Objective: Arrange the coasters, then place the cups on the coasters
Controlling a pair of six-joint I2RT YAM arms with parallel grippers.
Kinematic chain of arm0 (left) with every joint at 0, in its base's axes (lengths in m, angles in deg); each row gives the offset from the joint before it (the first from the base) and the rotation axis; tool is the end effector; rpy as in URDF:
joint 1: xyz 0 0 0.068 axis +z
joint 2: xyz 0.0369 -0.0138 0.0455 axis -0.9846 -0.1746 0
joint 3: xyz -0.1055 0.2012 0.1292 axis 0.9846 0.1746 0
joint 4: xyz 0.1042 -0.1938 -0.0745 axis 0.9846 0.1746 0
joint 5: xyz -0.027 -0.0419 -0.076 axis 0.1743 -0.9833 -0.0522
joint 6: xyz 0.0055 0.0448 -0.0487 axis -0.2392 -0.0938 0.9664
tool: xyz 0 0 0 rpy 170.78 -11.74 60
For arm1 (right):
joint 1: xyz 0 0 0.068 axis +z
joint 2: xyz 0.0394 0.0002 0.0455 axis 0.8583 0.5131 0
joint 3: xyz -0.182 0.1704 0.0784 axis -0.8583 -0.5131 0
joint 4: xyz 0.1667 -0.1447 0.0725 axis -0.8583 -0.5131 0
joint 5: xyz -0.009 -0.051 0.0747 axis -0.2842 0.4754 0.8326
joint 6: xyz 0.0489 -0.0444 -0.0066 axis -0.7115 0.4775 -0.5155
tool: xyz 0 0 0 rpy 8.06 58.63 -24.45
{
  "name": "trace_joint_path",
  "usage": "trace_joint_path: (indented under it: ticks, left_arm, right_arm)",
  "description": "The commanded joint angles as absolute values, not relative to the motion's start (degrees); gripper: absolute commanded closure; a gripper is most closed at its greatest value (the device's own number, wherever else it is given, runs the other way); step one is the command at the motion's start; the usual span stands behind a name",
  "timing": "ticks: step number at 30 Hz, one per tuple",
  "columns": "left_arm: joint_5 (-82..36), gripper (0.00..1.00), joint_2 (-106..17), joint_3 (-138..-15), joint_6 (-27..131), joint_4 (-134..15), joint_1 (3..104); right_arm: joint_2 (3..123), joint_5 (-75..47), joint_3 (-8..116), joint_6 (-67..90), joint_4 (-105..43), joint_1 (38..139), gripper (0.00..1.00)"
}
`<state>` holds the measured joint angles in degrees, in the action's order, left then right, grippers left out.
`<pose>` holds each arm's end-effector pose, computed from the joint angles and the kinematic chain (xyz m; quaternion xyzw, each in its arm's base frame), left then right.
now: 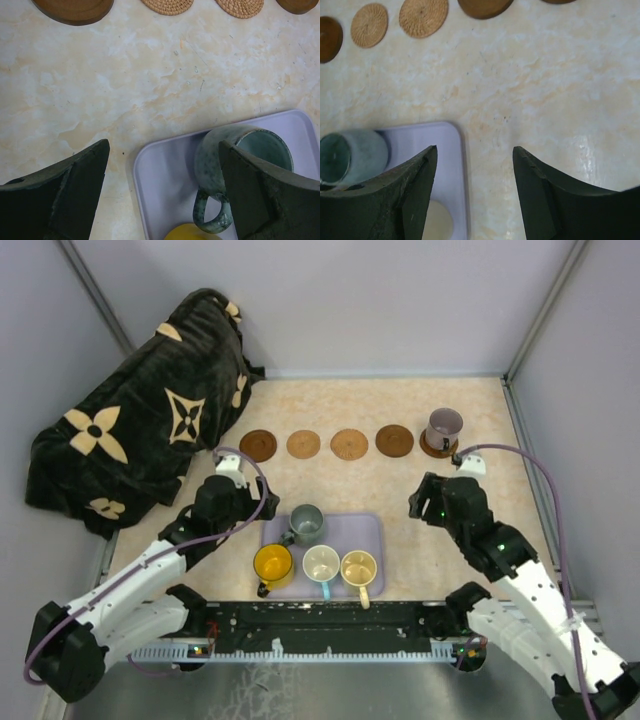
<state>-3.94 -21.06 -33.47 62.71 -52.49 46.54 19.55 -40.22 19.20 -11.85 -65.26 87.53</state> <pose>0.1684 -0.0994 0.2248 0.0367 0.8544 -0.1680 0.4903 0.1273 0.0496 0.2733 0.0942 0.8613 0.1107 0.4868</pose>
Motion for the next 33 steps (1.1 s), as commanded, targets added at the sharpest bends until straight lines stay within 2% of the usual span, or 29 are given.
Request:
trace_joint_path:
  ticks: [1,10,20,29,33]
  left_arm:
    - [-5.4,0.04,-21.6,-34.1,63.1,-53.1,46.0]
    - [-4.5,0.04,-22.7,-35.0,63.4,-52.8,43.7]
    - [-2.3,0.04,-22.7,-36.0,63.7,-50.3,39.6]
    - [-2.4,0.04,-21.6,-34.8,64.2,-50.0,39.4]
    - [-2.5,0.04,-22.0,-34.3,64.3,-50.8,39.4]
  right_arm:
    - [15.9,-37.9,23.2,-18.6,-76.6,92.0,0.38]
    - [15.3,-36.4,21.7,-23.7,-79.9,103.6,0.39]
    - [28.5,-44.1,23.0,-28.8,-77.0,123.4,0.40]
    - [30.6,-43.6,21.8,-31.0,-75.5,126.5,0.56]
    - [32.0,-42.7,21.3,-30.7,-73.9,126.5,0.58]
